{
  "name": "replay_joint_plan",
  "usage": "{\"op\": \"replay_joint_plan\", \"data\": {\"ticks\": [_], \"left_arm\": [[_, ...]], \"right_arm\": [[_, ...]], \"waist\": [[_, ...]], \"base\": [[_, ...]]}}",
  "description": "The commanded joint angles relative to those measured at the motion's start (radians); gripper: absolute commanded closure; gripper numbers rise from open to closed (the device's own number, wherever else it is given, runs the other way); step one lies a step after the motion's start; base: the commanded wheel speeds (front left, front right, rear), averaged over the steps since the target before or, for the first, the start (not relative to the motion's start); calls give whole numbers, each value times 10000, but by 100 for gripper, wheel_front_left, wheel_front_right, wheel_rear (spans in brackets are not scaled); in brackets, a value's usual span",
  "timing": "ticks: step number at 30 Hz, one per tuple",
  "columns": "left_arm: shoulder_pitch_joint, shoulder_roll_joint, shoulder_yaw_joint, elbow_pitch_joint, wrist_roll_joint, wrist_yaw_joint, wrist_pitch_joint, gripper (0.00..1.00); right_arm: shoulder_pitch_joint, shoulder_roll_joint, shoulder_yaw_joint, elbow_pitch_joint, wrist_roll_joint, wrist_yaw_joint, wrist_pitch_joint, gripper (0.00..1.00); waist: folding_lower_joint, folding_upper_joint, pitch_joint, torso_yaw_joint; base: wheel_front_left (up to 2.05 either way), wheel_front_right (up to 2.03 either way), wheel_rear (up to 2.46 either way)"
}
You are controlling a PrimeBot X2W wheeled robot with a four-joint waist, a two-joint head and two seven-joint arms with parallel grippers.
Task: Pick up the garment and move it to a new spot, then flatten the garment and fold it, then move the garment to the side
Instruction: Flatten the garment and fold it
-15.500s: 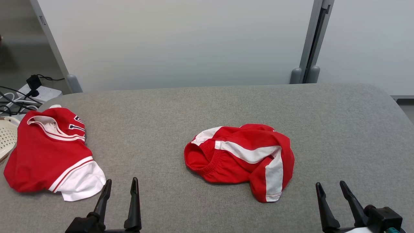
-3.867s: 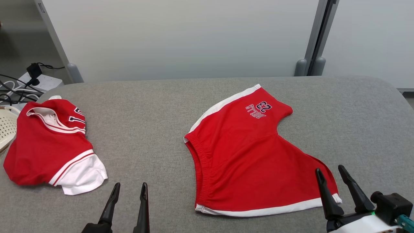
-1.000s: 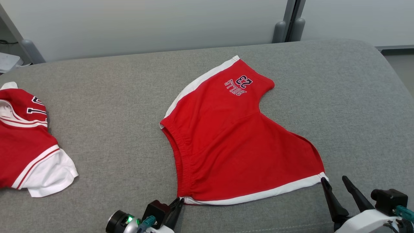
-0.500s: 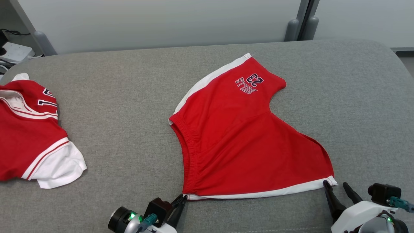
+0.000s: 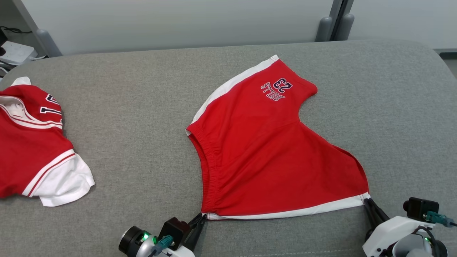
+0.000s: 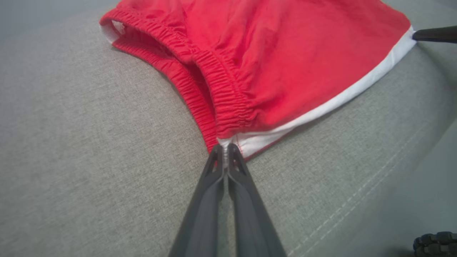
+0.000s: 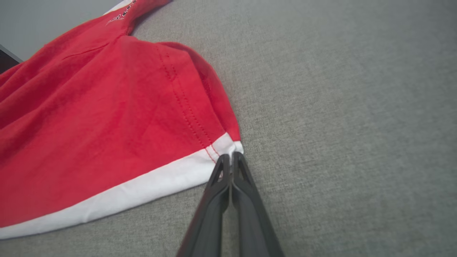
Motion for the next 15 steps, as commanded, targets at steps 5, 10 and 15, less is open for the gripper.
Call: {"op": "replay_joint_plan", "data": {"ticks": [5,10,15], "left_arm": [[-294,130,326,-260,93,-37,-59,100],[-137,116,324,-612,36,-53,-59,100],[294,163,611,-1701,-367,-97,-59,100]], "right_arm": [[-285,-141,229,-123,43,0,-118,100],[-3,-424,-196,-831,-359,0,-118,100],[695,-705,-884,-2099,-735,0,-118,100]], "waist": [[0,0,-57,-91],[0,0,-137,-168],[0,0,-269,-252]], "base": [[0,0,0],[0,0,0],[0,0,0]]}}
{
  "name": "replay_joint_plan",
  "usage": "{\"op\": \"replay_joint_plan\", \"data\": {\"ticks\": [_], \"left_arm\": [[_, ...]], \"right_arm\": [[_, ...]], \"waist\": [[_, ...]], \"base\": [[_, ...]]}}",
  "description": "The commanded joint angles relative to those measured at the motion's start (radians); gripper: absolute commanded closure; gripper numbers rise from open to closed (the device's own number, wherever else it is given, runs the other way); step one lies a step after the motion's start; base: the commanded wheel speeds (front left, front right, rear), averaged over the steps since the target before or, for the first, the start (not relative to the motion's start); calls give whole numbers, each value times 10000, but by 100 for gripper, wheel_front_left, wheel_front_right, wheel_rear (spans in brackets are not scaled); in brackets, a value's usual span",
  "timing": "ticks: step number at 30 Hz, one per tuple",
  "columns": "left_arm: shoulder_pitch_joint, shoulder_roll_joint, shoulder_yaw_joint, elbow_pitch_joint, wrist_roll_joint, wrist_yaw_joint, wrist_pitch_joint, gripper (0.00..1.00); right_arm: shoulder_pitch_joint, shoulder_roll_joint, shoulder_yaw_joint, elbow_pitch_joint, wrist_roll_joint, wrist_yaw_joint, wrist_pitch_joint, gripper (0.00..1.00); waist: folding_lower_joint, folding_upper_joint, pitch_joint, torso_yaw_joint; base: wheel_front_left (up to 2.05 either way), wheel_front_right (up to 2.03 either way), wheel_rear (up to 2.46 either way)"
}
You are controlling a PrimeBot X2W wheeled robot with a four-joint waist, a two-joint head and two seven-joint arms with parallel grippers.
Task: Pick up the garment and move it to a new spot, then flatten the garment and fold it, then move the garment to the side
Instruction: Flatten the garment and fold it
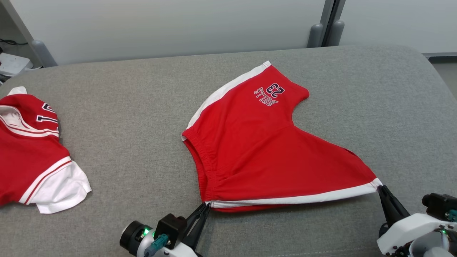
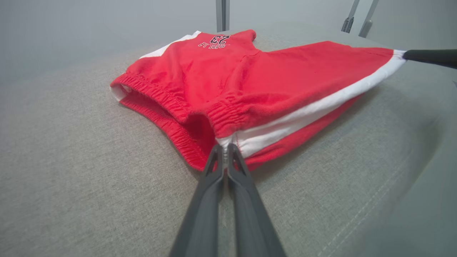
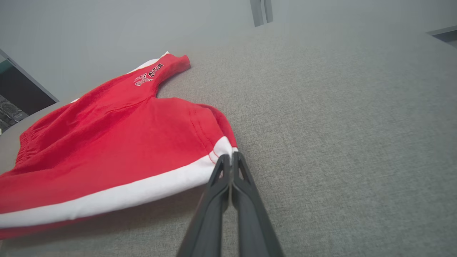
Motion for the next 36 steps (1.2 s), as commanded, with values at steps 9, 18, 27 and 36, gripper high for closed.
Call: {"op": "replay_joint_plan", "data": {"ticks": [9,18,27,36], "left_arm": [[1134,865,-343,-2628,-1218,-156,569,100],[2008,1688,-745,-5526,-2739,-166,1628,100],[1768,1450,-1188,-5650,-4904,-167,2978,100],[-256,577,-996,-3869,-6850,-168,2929,100]], "right_arm": [[2199,-1056,-1377,-3074,-196,0,-118,100],[4183,-1613,-2777,-5232,-221,0,436,100],[2837,-381,-3200,-5494,-757,0,2364,100],[-950,395,-3442,-2380,-2458,0,2757,100]], "waist": [[0,-1,-477,-69],[0,-1,-657,-165],[0,-1,-386,-194],[0,-1,508,592]], "base": [[0,0,0],[0,0,0],[0,0,0],[0,0,0]]}}
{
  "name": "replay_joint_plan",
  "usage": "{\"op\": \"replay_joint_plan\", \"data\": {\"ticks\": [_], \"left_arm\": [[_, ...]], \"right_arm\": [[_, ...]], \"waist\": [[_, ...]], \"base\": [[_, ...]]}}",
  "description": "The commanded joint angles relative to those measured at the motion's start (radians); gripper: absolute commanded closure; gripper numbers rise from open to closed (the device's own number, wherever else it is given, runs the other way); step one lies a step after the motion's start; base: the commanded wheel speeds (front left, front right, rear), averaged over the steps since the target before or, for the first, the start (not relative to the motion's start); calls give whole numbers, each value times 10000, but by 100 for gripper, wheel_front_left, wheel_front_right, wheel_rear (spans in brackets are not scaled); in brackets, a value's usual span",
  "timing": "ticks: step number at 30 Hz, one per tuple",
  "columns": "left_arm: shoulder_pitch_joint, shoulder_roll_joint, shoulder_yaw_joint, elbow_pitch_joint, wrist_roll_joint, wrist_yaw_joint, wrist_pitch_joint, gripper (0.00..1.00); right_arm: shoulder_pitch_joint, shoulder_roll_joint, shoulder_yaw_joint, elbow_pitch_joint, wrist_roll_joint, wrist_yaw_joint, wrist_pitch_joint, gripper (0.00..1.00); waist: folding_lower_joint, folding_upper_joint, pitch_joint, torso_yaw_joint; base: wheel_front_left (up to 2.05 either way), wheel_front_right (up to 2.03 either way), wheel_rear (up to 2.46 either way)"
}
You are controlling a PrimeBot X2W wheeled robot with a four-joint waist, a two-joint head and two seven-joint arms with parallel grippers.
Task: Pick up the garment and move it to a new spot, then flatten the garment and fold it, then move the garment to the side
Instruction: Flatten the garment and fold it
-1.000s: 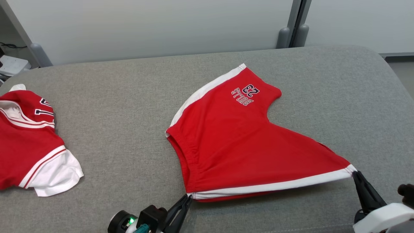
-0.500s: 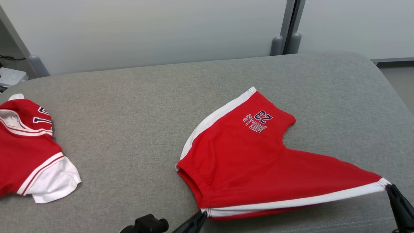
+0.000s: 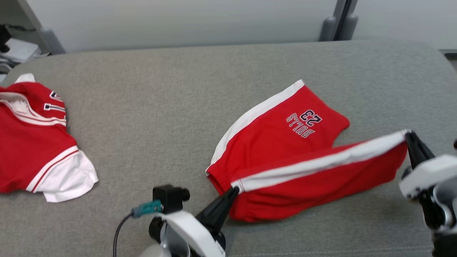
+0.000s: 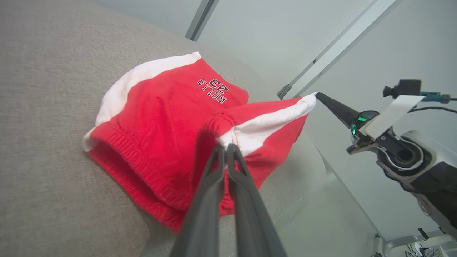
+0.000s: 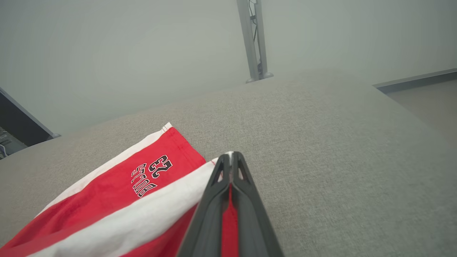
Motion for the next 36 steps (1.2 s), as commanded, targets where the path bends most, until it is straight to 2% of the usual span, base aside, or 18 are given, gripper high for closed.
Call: {"op": "replay_joint_plan", "data": {"ticks": [1,9,13,23,29,30,31,32,33,34,35,36], "left_arm": [[-697,-3,370,-82,-158,-72,-100,100],[-2484,-104,79,1289,-620,-72,-742,100],[-3057,-129,-157,1793,-880,-72,-1088,100],[-4113,-293,-760,2887,-1377,-72,-1717,100],[-4649,-432,-991,3687,-1599,-73,-2134,100],[-4732,-456,-1026,3829,-1628,-73,-2201,100],[-4732,-456,-1026,3829,-1628,-73,-2201,100],[-4808,-479,-1057,3949,-1679,-73,-2266,100],[-4881,-499,-1076,4070,-1717,-73,-2341,84],[-4948,-515,-1096,4189,-1749,-73,-2413,63],[-5008,-529,-1103,4311,-1781,-73,-2483,38],[-5068,-540,-1102,4450,-1785,-73,-2553,0]], "right_arm": [[-654,-43,172,-19,-163,0,-58,100],[-3588,31,596,2398,-1729,0,-711,100],[-4694,171,784,3625,-2150,0,-1160,100],[-6617,361,1575,5963,-2500,0,-2260,100],[-7212,351,1731,7042,-2537,0,-2585,100],[-7282,352,1736,7192,-2542,0,-2613,89],[-7282,352,1736,7192,-2542,0,-2613,89],[-7344,366,1742,7299,-2543,0,-2646,65],[-7395,389,1742,7385,-2526,0,-2674,52],[-7430,413,1757,7454,-2516,0,-2700,16],[-7452,436,1794,7505,-2523,0,-2726,0],[-7467,455,1826,7537,-2520,0,-2754,0]], "waist": [[0,-1,409,351],[0,-1,1412,1063],[0,-1,1699,1332],[0,-1,2244,1787],[0,-1,2455,1973],[0,-1,2484,1987],[0,-1,2484,1987],[0,-1,2509,1993],[0,-1,2527,1997],[0,-1,2532,1992],[0,-1,2531,1981],[0,-1,2524,1962]], "base": [[0,0,0],[0,0,0],[0,0,0],[0,0,0],[0,0,0],[0,0,0],[0,0,0],[0,0,0],[0,0,0],[0,0,0],[0,0,0],[0,0,0]]}}
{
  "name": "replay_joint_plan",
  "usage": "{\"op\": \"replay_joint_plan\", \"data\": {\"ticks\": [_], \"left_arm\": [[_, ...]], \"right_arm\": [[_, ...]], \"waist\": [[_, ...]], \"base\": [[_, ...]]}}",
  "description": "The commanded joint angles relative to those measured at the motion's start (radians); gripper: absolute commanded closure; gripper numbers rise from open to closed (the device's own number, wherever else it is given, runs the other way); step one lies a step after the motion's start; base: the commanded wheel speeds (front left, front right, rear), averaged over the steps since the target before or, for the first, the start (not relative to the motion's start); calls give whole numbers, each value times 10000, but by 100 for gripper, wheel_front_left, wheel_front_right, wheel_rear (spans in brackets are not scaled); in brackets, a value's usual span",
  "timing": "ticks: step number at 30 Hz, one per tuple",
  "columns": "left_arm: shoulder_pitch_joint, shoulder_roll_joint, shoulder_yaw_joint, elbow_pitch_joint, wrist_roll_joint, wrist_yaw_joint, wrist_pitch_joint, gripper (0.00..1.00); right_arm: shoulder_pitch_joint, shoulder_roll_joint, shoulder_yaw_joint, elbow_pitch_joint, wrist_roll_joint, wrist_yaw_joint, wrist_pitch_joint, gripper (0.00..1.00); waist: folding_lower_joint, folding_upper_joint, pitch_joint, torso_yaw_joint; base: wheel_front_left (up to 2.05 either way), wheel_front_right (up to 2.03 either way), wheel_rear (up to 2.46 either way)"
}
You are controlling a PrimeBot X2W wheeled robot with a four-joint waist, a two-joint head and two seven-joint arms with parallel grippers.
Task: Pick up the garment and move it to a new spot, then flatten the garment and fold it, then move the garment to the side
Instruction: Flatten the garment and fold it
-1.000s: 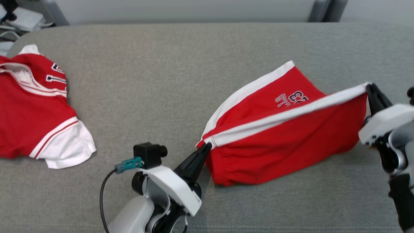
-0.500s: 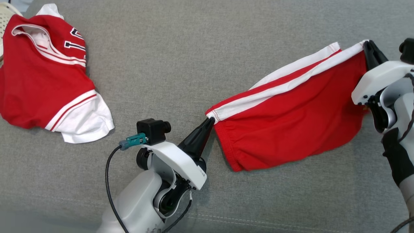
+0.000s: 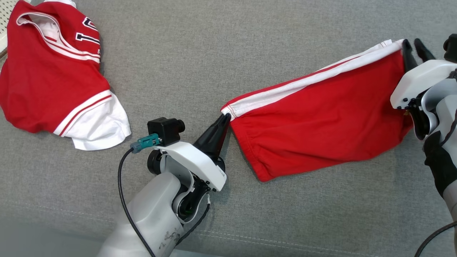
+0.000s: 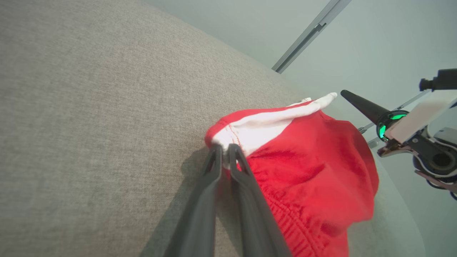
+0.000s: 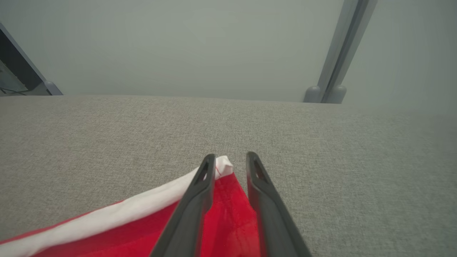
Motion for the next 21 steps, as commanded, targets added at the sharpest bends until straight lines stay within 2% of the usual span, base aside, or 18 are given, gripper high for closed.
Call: {"op": "replay_joint_plan", "data": {"ticks": [1,6,12,16,21], "left_arm": [[-409,137,240,2,-68,-71,-174,0],[-540,112,104,549,71,-20,-384,0],[-402,117,247,806,806,508,-591,0],[140,234,1103,-10,1759,1061,-607,0],[1483,219,2396,-1519,3018,1419,-610,0]], "right_arm": [[-153,129,142,-119,-45,0,-193,0],[4,190,246,-206,116,0,-283,0],[782,164,365,-1342,403,0,-302,0],[1575,110,414,-2096,573,0,-304,0],[2598,129,331,-3129,725,0,-305,0]], "waist": [[-1,0,-27,-42],[-1,0,-244,-244],[-1,0,-694,-527],[-1,0,-1057,-706],[-1,0,-1523,-923]], "base": [[0,0,0],[0,0,0],[0,0,0],[0,0,0],[0,0,0]]}}
